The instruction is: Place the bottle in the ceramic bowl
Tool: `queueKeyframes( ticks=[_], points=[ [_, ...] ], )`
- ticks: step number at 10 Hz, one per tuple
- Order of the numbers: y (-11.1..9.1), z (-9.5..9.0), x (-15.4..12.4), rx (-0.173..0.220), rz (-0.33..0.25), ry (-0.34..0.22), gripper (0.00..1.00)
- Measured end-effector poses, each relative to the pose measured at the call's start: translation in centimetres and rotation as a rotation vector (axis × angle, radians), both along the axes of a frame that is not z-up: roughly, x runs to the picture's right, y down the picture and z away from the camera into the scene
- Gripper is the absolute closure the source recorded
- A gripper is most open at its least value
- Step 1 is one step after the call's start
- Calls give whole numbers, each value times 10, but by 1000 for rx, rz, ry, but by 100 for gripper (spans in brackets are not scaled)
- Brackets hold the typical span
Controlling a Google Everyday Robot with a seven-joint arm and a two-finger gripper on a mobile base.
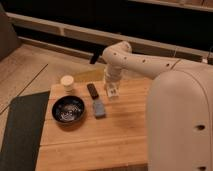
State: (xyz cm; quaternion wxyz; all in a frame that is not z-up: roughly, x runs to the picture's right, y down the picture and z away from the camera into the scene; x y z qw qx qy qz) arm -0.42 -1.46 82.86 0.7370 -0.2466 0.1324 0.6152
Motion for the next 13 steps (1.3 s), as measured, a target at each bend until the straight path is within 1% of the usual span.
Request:
queueKeyframes(
  ticks=[1, 2, 4, 6, 7, 8, 9, 10, 11, 12, 13],
  points=[
    [-1, 2, -18, 1, -14, -24, 100],
    [-1, 2, -29, 0, -18, -39, 100],
    [-1, 3, -20, 1, -17, -26, 100],
    [0, 2, -27, -3, -18, -36, 100],
    [-1, 3, -24, 1, -24, -34, 100],
    [-4, 2, -25, 17, -57, -38, 100],
    [-6, -4, -41, 55, -145, -73, 100],
    [-1, -14, -68, 90, -245, -131, 100],
    [10, -21, -88, 102, -305, -176, 100],
    [30, -28, -109, 111, -384, -229, 100],
    [51, -30, -126, 115, -458, -267, 100]
  ],
)
